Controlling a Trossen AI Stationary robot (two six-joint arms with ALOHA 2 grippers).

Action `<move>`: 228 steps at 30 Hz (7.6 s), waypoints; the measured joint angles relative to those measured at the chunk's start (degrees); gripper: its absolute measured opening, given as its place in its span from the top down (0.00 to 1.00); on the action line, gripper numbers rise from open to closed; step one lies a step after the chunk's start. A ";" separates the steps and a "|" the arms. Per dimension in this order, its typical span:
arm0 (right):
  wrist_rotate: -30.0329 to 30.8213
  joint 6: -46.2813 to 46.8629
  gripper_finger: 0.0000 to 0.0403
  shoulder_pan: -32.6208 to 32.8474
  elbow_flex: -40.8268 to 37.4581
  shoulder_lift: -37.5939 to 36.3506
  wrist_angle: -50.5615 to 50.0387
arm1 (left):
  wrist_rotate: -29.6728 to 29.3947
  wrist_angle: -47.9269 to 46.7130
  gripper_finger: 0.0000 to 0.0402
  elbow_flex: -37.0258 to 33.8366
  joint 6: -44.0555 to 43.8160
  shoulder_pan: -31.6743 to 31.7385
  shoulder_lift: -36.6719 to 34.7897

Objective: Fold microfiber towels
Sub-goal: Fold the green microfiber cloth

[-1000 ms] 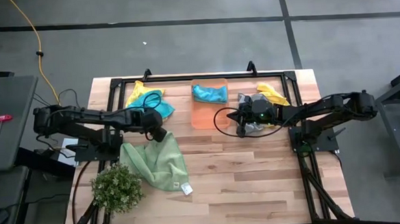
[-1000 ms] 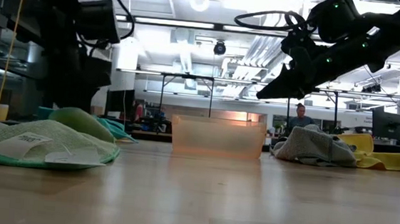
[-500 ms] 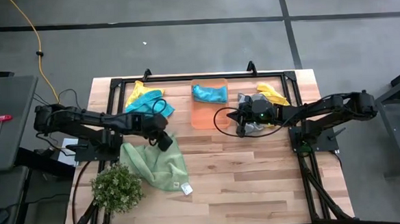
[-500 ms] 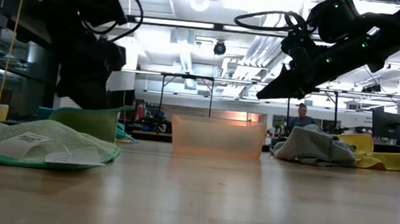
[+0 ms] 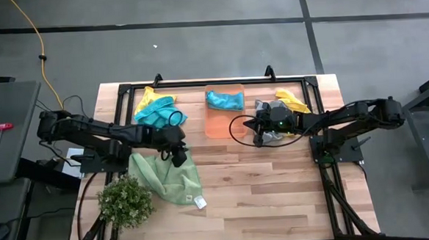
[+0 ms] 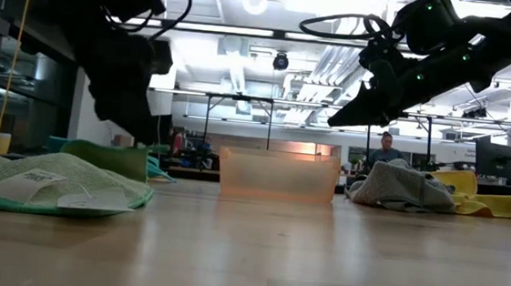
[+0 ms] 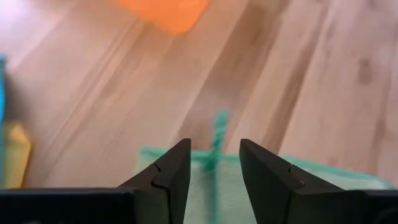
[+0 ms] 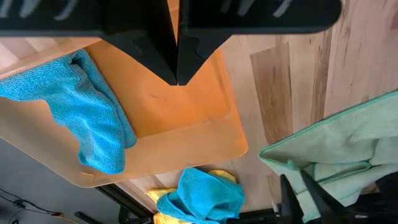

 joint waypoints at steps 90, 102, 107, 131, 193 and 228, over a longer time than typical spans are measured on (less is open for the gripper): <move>0.00 0.47 1.00 0.00 0.00 0.01 -0.04 | -21.11 -19.95 0.54 7.96 -10.05 -1.77 6.73; 0.00 0.61 1.00 0.00 0.00 0.02 -0.04 | -16.00 -20.58 0.54 7.93 -18.36 0.40 6.73; 0.00 0.61 1.00 0.00 0.00 0.02 -0.04 | -15.50 -20.74 0.54 7.93 -21.89 0.40 6.80; 3.48 1.51 1.00 0.00 0.00 0.02 -0.04 | -25.20 -29.59 0.54 11.89 -30.60 -4.33 9.97; 2.85 0.09 1.00 0.44 0.00 0.02 1.86 | -27.66 -7.97 1.00 18.81 1.88 -1.94 16.90; 10.86 5.87 0.79 30.76 0.02 -3.78 -2.22 | -45.00 2.90 1.00 16.69 -0.29 -23.36 4.47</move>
